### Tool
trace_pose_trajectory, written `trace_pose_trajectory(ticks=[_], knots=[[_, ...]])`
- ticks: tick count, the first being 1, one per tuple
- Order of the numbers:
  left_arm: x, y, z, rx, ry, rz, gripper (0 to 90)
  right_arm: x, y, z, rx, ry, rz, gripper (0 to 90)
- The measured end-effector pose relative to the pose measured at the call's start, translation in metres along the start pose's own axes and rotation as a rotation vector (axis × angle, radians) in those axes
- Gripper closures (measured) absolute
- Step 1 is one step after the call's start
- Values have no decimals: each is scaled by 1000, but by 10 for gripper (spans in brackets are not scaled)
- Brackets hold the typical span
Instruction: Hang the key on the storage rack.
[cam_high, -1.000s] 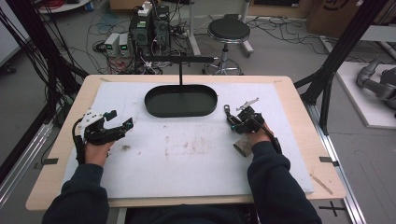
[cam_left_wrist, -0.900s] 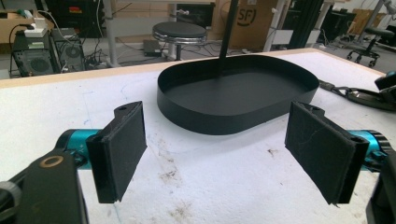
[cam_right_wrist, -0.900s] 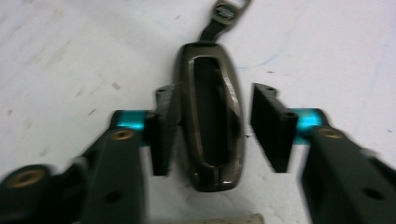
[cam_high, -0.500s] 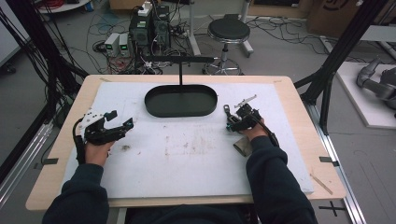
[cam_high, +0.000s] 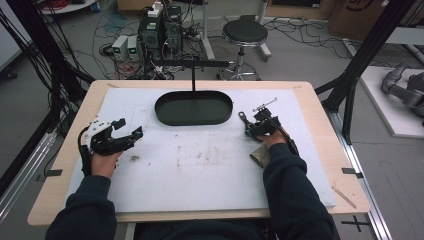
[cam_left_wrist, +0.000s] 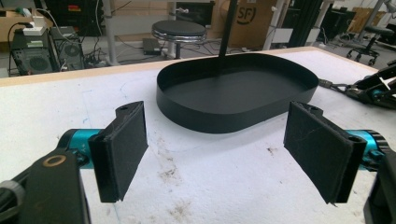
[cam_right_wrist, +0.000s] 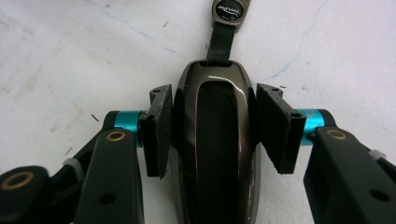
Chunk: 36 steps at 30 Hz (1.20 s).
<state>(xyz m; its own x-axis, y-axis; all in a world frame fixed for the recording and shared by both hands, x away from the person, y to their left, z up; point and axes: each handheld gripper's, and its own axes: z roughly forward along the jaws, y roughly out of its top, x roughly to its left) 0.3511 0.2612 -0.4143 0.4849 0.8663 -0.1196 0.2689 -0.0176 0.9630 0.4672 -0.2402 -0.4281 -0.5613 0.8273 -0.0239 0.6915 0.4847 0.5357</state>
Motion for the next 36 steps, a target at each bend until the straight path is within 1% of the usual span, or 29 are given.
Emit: trace_pose_trajectory(ticks=[1, 2, 4, 5, 6, 8, 10, 11, 13, 14, 15, 16, 18, 19, 22, 23, 24, 25, 26, 27, 28, 33, 36], knots=[[0, 0, 0, 1, 1, 2, 214, -2, -1, 0, -7, 12, -5, 496], [0, 0, 0, 2, 0, 3, 214, -3, -1, 0, -8, 18, 2, 493], [0, 0, 0, 5, 1, 7, 214, -3, -2, 1, -11, 22, -4, 483], [-1, 0, 0, 5, -1, 7, 215, -3, -3, 1, -16, 31, -19, 435], [-1, 0, 0, 5, -1, 7, 215, -3, -3, 2, -17, 41, -30, 418], [-1, 0, 0, 6, -2, 6, 216, -2, -3, 1, -14, 39, -31, 423], [-1, 0, 0, 7, -1, 7, 216, -1, -2, 1, -10, 21, -16, 497], [-1, 0, 0, 7, -1, 5, 216, 0, -1, 0, -3, 12, -1, 499], [0, 0, 0, 9, -1, 7, 217, 3, -1, 0, 0, -12, -3, 501], [0, 0, 0, 10, 0, 8, 217, 3, -1, 0, 0, -12, -3, 501], [0, 0, 0, 9, -1, 6, 218, 4, 0, 0, 4, -18, -1, 501], [0, 0, 0, 9, 1, 7, 218, 6, 0, -1, 4, -34, 3, 502], [0, 0, 0, 9, 1, 7, 218, 8, 0, -1, 1, -40, 7, 502], [0, 0, 0, 8, 0, 4, 218, 9, 2, -4, -22, -31, 7, 502], [1, 0, 0, 12, -3, -2, 219, 11, 6, -15, -97, -11, 27, 501], [1, 0, 0, 12, -4, -2, 219, 11, 6, -15, -97, -11, 27, 501], [1, 0, 0, 11, -6, -1, 220, 11, 9, -23, -131, -1, 31, 501], [0, 0, 1, 10, -5, -2, 220, 11, 9, -23, -131, -1, 31, 501], [0, 0, 1, 10, -5, -3, 220, 11, 11, -26, -141, 7, 31, 501], [0, 0, 0, 10, -6, -2, 220, 12, 13, -30, -161, 5, 27, 501], [0, 0, 0, 11, -6, -3, 220, 13, 16, -34, -172, 13, 22, 501], [0, 0, 0, 11, -5, -1, 220, 19, 25, -49, -228, 11, 0, 501], [0, 0, 0, 9, -5, -2, 220, 24, 35, -60, -281, 11, -21, 501]])
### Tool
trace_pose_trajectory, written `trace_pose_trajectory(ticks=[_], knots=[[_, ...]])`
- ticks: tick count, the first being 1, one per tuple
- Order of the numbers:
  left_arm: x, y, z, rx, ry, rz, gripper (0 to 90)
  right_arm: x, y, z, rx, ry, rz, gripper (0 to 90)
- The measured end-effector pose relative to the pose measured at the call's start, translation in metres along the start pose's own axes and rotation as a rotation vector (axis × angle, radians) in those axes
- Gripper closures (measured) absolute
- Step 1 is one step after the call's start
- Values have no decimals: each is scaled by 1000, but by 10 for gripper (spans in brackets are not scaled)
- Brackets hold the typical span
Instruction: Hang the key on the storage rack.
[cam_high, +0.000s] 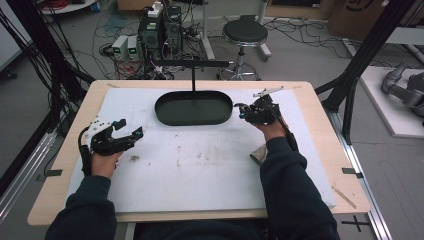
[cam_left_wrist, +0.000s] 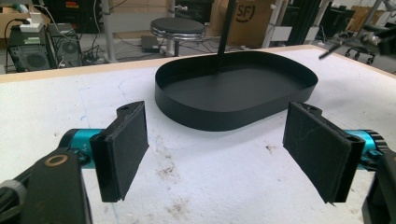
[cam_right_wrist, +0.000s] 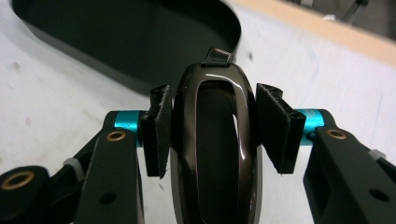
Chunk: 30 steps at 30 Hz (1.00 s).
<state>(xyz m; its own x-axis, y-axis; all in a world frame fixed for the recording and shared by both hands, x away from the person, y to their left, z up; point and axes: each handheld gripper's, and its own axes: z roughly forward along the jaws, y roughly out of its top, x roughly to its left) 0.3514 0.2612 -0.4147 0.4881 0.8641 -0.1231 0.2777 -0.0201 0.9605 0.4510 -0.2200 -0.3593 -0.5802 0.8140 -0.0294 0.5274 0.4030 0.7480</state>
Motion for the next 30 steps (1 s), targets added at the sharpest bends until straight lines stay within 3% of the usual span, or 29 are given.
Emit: trace_pose_trajectory(ticks=[8, 19, 30], knots=[[0, 0, 0, 1, -2, -2, 221, 19, 41, -13, -112, 32, -52, 501], [0, 0, 0, -1, -4, 0, 221, 25, 82, -21, -200, 22, -56, 501], [1, 0, 0, 1, -7, 0, 221, 15, 103, -11, -197, -29, -24, 500]])
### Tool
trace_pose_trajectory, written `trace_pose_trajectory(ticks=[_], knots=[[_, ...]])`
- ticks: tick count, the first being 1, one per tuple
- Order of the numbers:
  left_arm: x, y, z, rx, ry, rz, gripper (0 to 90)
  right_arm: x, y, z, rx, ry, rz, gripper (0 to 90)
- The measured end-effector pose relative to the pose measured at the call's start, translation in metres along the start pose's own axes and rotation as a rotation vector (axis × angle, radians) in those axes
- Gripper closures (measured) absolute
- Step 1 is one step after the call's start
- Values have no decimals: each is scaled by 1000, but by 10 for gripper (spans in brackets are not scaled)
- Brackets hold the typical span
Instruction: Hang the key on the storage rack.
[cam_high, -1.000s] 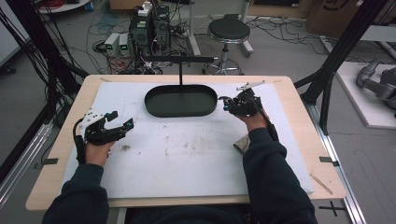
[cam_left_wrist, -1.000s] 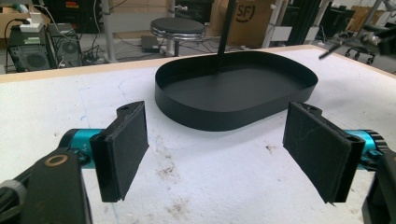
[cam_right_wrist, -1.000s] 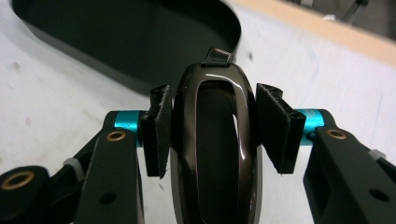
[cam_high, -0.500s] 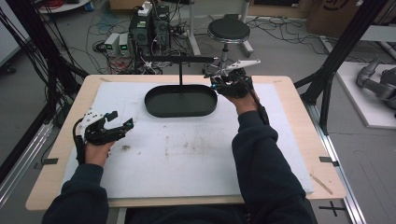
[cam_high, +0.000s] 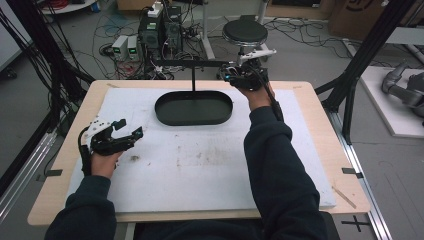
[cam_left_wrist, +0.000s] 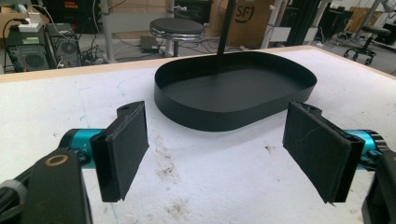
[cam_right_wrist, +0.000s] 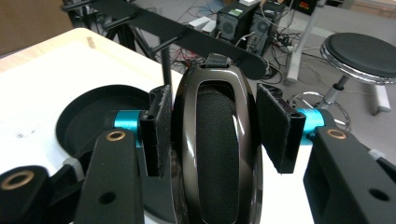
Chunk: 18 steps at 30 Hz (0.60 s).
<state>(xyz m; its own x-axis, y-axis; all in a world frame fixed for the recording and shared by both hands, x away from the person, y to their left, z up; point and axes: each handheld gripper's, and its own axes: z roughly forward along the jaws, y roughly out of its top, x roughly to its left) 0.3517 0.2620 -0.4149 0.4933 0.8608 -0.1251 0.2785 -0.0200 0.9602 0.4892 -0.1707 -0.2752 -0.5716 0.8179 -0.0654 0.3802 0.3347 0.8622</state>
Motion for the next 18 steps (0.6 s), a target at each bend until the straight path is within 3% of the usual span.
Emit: trace_pose_trajectory(ticks=[4, 7, 13, 18], knots=[[0, 0, 0, -3, 1, -4, 221, -3, 1, 9, 17, -35, 13, 500], [0, 0, -1, -5, 1, -6, 221, -10, -5, 16, 47, -54, 52, 499], [0, 0, -1, -4, 0, -5, 221, -14, -14, 27, 111, -90, 47, 499], [0, 0, -1, -3, -2, -5, 221, -18, -26, 45, 169, -88, 83, 498]])
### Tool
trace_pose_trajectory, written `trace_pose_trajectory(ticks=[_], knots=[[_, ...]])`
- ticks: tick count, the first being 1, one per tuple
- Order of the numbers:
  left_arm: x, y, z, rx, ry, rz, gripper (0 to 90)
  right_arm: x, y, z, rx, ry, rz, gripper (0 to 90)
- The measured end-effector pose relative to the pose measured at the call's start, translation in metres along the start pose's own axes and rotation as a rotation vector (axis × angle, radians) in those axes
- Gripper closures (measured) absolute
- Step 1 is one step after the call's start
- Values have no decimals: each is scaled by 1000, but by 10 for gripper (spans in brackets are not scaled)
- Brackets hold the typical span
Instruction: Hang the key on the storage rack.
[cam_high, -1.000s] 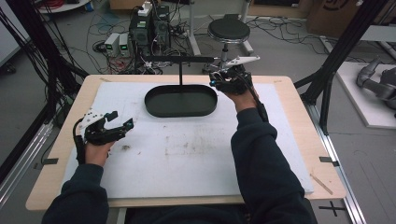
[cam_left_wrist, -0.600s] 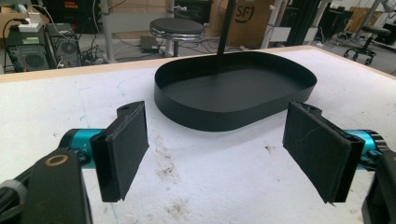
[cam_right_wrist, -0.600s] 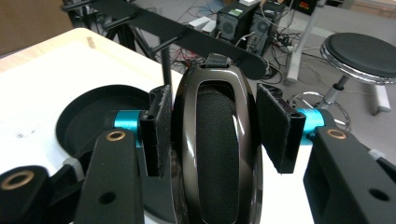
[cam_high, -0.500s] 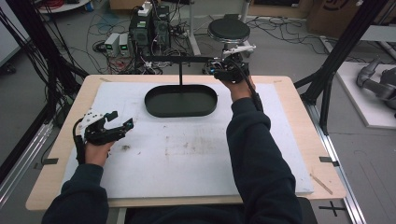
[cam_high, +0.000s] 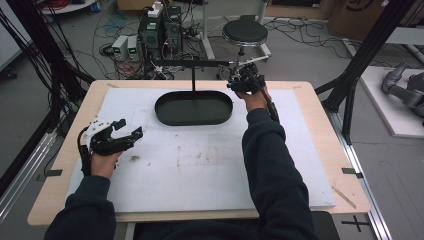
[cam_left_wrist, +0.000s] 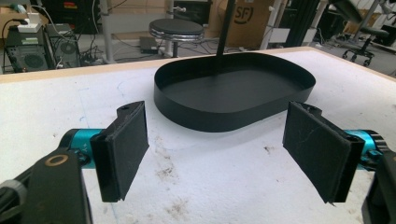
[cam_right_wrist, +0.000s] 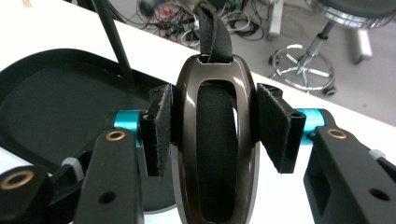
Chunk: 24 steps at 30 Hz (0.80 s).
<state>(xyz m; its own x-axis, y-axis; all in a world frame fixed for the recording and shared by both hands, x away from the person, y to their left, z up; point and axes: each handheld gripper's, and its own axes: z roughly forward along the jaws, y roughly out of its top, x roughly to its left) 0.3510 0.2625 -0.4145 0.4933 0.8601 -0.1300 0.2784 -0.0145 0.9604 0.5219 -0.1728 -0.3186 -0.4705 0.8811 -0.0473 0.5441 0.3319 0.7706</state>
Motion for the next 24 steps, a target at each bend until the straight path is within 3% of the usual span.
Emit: trace_pose_trajectory(ticks=[4, 12, 19, 24], knots=[[0, 0, 0, 0, 0, 0, 221, 0, -4, 15, 8, 8, 11, 497], [1, 0, -1, -1, 2, 0, 221, 1, -10, 27, 27, 6, 18, 493], [0, -1, -1, 1, 2, 1, 221, 3, -10, 28, 27, 8, 7, 485], [0, 0, -1, 0, 2, 4, 221, 0, -9, 19, 5, 5, 11, 464]])
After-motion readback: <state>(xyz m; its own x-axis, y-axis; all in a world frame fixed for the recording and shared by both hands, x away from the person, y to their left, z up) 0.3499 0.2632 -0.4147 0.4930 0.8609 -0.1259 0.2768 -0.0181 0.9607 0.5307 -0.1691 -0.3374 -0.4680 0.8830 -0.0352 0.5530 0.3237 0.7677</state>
